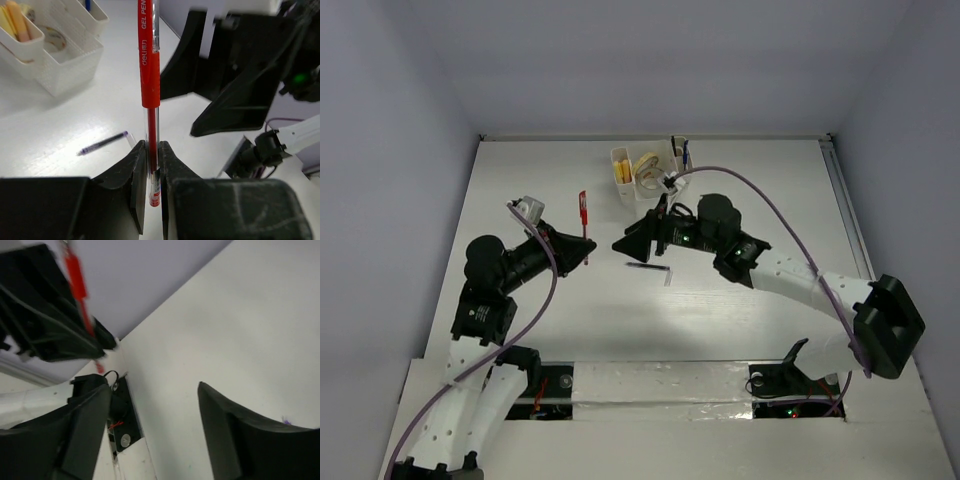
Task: Sort the stationery into containers
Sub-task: Close the pen cap on the pen, then place the pen in the storage box.
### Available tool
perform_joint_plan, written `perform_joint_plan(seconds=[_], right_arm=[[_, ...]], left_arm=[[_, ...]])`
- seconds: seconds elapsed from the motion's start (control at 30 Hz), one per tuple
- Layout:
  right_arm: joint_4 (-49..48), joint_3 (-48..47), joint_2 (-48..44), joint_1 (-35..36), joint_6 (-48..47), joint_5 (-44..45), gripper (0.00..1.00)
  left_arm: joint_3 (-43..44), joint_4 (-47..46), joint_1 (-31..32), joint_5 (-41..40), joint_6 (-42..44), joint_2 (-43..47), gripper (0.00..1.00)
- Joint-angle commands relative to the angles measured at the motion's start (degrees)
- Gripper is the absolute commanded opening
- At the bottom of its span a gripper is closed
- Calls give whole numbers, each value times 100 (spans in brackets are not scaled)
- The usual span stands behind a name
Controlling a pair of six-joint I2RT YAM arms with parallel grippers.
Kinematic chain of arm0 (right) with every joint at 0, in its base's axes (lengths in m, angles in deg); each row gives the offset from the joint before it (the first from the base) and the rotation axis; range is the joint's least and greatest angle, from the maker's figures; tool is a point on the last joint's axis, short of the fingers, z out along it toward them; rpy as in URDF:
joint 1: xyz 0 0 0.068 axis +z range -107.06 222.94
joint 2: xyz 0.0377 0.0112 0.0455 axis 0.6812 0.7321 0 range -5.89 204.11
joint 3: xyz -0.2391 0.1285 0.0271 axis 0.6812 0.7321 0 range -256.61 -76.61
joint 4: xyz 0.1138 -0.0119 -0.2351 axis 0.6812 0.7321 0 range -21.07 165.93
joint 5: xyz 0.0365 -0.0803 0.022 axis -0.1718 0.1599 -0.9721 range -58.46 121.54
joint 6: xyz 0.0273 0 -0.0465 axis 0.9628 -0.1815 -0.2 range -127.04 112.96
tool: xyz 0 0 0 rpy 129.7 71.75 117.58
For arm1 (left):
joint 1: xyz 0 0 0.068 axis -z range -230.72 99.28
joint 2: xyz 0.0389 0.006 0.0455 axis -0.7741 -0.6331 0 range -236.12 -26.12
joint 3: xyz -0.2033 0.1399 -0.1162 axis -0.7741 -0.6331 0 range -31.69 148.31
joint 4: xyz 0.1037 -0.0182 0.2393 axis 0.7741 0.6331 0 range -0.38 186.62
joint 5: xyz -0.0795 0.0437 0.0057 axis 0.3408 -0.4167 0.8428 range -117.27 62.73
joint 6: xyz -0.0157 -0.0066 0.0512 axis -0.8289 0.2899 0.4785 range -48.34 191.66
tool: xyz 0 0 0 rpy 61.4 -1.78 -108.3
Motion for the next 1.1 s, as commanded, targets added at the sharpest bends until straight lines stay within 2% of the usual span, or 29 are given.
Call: perform_joint_plan(seconds=[0.0,0.07,0.13,0.27,0.53,0.63,0.83,0.93,0.97,1.0,1.03,1.07], right_arm=[[917,-855,21,-24,-1073,-1056,81],[926,-1023,21,-24,-1170,-1110,91],[953,-1312,91,-24,-1240,-1110,94],[1031,-1867,460,-24,-1284,-1163,94],[909,-2271,952,-24,-1056,-1040,85],[786,-2395,1102,-24,-995,-1136,76],[540,-2492,1278,-24,-836,-1215,49],[496,-2492,1313,-24,-775,-1207,29],[505,-2500,1322,-24,-766,-1189,15],[522,-2500,1322,-24,-757,-1102,9],[531,-2492,1313,-24,-757,-1023,6],[548,-2474,1270,-24,-801,-953,0]], left_arm=[[-223,-645,9,698,-173,-200,0],[-267,-673,9,909,-156,-262,0],[-249,-585,9,936,-33,-333,0],[-328,-593,9,1102,-32,-368,0],[-381,-769,9,1323,-76,-386,0],[-399,-822,9,1367,-77,-412,0],[-443,-831,9,1358,-85,-447,0],[-443,-831,9,1341,-77,-456,0],[-443,-831,9,1323,-68,-456,0],[-451,-822,9,1306,-68,-473,0],[-451,-813,9,1288,-68,-465,2],[-451,-796,9,1236,-59,-473,16]])
